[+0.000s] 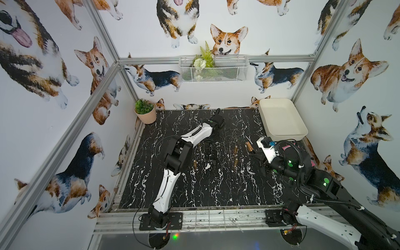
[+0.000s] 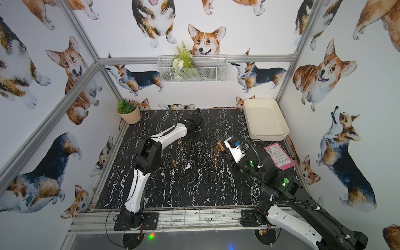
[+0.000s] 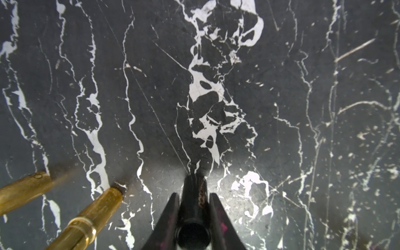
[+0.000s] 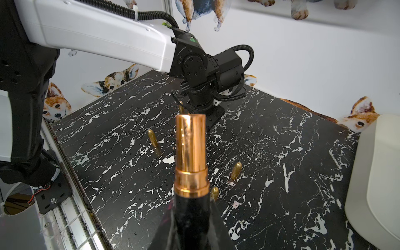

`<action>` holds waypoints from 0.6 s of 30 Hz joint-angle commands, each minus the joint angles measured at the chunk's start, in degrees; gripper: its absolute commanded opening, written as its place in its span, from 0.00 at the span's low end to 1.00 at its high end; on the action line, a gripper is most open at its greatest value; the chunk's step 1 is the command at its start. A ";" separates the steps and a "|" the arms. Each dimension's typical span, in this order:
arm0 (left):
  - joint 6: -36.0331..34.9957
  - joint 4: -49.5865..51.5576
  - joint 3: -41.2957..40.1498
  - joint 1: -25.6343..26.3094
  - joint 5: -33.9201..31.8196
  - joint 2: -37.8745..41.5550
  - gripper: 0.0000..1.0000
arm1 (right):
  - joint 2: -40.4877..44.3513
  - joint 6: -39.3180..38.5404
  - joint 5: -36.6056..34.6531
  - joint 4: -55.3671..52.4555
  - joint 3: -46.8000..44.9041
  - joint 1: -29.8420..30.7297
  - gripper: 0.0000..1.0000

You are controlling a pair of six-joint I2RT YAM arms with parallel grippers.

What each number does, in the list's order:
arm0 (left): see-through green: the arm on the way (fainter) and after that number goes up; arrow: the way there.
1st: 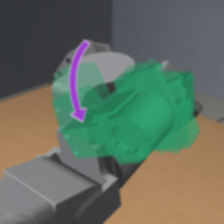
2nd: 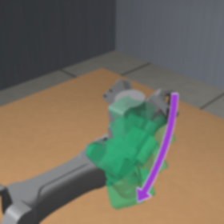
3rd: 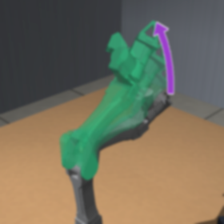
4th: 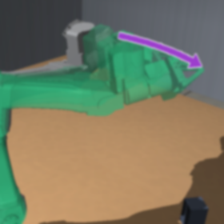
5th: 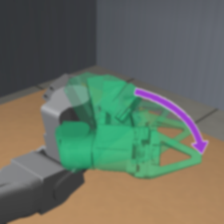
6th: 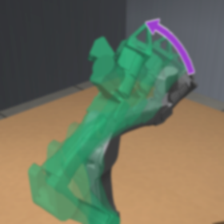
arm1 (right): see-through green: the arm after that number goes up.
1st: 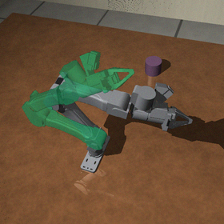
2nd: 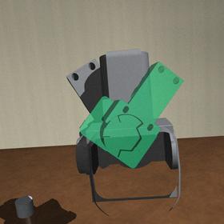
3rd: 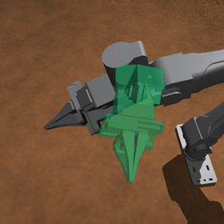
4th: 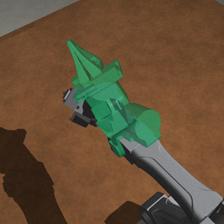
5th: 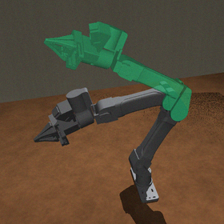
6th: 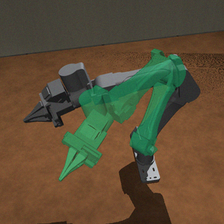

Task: Open the lipstick cap
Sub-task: Place the cover at the center of the board.

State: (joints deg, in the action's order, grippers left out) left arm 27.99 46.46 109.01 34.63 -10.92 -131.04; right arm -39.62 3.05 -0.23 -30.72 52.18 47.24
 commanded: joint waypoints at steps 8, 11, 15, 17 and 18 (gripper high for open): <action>0.93 0.83 -0.52 -0.09 -0.86 0.65 0.36 | 0.06 -0.48 -0.92 0.48 -0.25 0.05 0.00; 1.02 0.83 -0.47 -0.14 -1.21 0.87 0.38 | 0.06 -0.33 -0.91 0.49 -0.35 0.05 0.00; 0.86 1.69 0.52 -0.23 -1.28 2.44 0.41 | 0.15 -0.48 -0.93 0.49 -0.42 0.04 0.00; 0.34 2.58 1.19 -0.21 -1.34 3.93 0.47 | 0.15 -0.50 -1.00 0.56 -0.42 0.05 0.00; -0.03 3.70 2.07 -0.18 -1.46 4.55 0.51 | 0.24 -0.58 -1.00 0.78 -0.56 0.04 0.00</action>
State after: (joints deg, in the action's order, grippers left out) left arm 28.03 47.79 109.45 34.61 -11.27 -128.55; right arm -39.55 3.05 -1.04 -30.79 51.75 47.24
